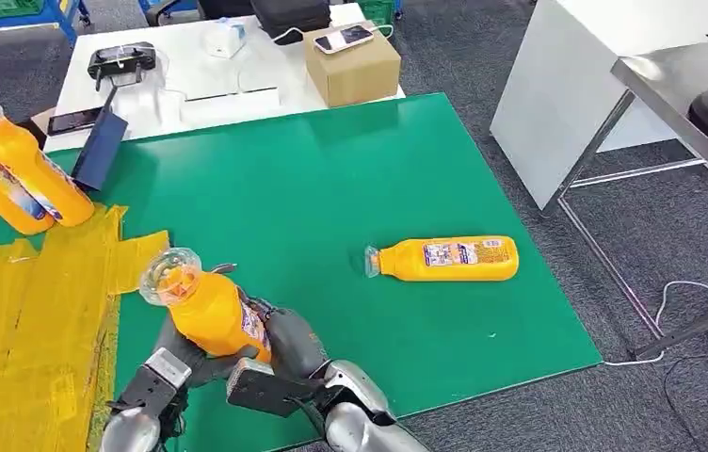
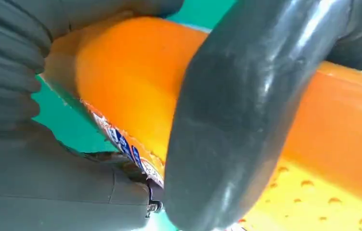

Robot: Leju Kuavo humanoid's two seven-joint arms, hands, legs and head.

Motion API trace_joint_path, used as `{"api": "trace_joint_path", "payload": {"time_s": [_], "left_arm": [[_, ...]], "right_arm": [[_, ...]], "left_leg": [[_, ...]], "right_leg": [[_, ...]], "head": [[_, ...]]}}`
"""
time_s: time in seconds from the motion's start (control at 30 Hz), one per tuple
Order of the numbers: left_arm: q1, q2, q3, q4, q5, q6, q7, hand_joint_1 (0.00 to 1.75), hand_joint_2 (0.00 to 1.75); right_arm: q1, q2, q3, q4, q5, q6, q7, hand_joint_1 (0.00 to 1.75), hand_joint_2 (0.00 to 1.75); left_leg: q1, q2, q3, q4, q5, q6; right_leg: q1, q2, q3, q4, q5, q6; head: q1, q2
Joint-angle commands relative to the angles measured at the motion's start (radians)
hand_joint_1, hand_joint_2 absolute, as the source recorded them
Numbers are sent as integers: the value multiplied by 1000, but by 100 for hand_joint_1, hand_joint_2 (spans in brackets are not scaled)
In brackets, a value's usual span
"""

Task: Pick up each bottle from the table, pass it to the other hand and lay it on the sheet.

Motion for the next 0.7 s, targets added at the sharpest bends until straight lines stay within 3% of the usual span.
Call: {"api": "trace_joint_path", "payload": {"time_s": [0.03,0.13,0.27,0.33,0.37,0.53,0.57,0.6,0.63,0.7], "left_arm": [[-29,7,63,-16,-88,107,6,175,175],[-45,19,106,-18,-255,256,33,175,175],[-50,30,115,-11,-308,289,49,175,175],[-48,55,138,12,-571,479,110,175,175],[-40,77,152,28,-730,542,184,175,175],[-36,146,257,190,-1058,709,330,175,175],[-29,158,283,231,-1156,728,388,175,175],[-27,179,296,275,-1182,732,402,175,175],[-26,291,220,343,-1206,730,533,175,175],[-59,346,140,450,-1206,641,611,175,175]], "right_arm": [[-9,-50,-3,4,14,-12,5,0,175],[15,-79,-17,-45,40,-21,10,0,175],[21,-87,-21,-65,47,-22,12,0,175],[43,-129,-37,-133,61,-27,14,0,175],[58,-158,-48,-179,61,-29,15,0,0],[68,-293,-93,-377,35,-6,-5,0,0],[52,-325,-89,-408,37,-1,-7,0,175],[40,-354,-94,-434,29,12,4,0,175],[22,-395,-101,-455,19,35,27,0,175],[-3,-439,-118,-449,8,74,58,0,175]], "left_leg": [[2,-6,5,0,-2,-1],[2,-6,4,0,-1,-1],[2,-6,4,0,-1,-1],[2,-6,4,0,-1,-1],[3,-8,7,1,-3,-1],[0,-4,5,-2,0,0],[2,-8,11,-1,-3,-1],[2,-6,9,-1,-2,-1],[1,-4,6,-2,-1,-1],[0,-3,6,-2,-1,-1]], "right_leg": [[1,3,6,-1,-2,-2],[0,2,5,-1,-2,-2],[0,1,5,-1,-1,-2],[0,2,5,-1,-1,-2],[1,3,8,-1,-3,-3],[-1,2,5,-2,-1,-1],[0,5,11,-2,-3,-3],[-1,4,9,-2,-2,-3],[-1,4,6,-2,-1,-2],[-1,4,6,-2,-1,-2]], "head": [[0,0],[0,0],[0,0],[0,0],[0,0],[0,0],[0,0],[0,0],[0,0],[0,0]]}}
